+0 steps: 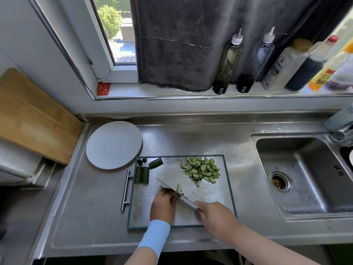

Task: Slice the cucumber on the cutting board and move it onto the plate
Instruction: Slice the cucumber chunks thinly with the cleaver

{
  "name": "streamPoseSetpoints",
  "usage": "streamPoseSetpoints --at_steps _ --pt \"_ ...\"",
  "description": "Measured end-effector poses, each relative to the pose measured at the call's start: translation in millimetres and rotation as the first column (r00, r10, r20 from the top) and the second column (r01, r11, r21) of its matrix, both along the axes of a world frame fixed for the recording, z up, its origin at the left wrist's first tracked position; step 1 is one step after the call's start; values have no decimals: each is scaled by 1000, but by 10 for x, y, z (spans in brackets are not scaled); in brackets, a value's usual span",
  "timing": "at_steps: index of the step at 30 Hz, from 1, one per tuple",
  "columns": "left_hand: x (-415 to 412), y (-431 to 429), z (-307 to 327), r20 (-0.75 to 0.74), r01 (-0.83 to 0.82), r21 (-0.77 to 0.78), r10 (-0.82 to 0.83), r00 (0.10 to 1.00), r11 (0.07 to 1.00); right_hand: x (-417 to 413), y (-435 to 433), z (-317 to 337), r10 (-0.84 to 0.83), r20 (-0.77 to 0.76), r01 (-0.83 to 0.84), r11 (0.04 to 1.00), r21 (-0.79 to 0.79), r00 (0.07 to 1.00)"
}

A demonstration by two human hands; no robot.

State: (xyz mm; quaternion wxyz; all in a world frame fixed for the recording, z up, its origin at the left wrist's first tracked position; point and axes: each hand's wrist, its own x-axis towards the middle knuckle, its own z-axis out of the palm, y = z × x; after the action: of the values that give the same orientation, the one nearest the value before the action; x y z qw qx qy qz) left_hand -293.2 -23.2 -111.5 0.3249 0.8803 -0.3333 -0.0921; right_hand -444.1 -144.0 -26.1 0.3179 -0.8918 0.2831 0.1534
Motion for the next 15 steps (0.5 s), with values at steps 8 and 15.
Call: streamPoseSetpoints --at_steps 8,15 --pt "-6 9 -62 1 -19 -35 19 1000 999 118 -10 -8 -5 -27 6 999 45 1000" --pt "-30 25 -107 38 -10 -52 12 999 999 303 14 -69 -11 -59 14 999 50 998"
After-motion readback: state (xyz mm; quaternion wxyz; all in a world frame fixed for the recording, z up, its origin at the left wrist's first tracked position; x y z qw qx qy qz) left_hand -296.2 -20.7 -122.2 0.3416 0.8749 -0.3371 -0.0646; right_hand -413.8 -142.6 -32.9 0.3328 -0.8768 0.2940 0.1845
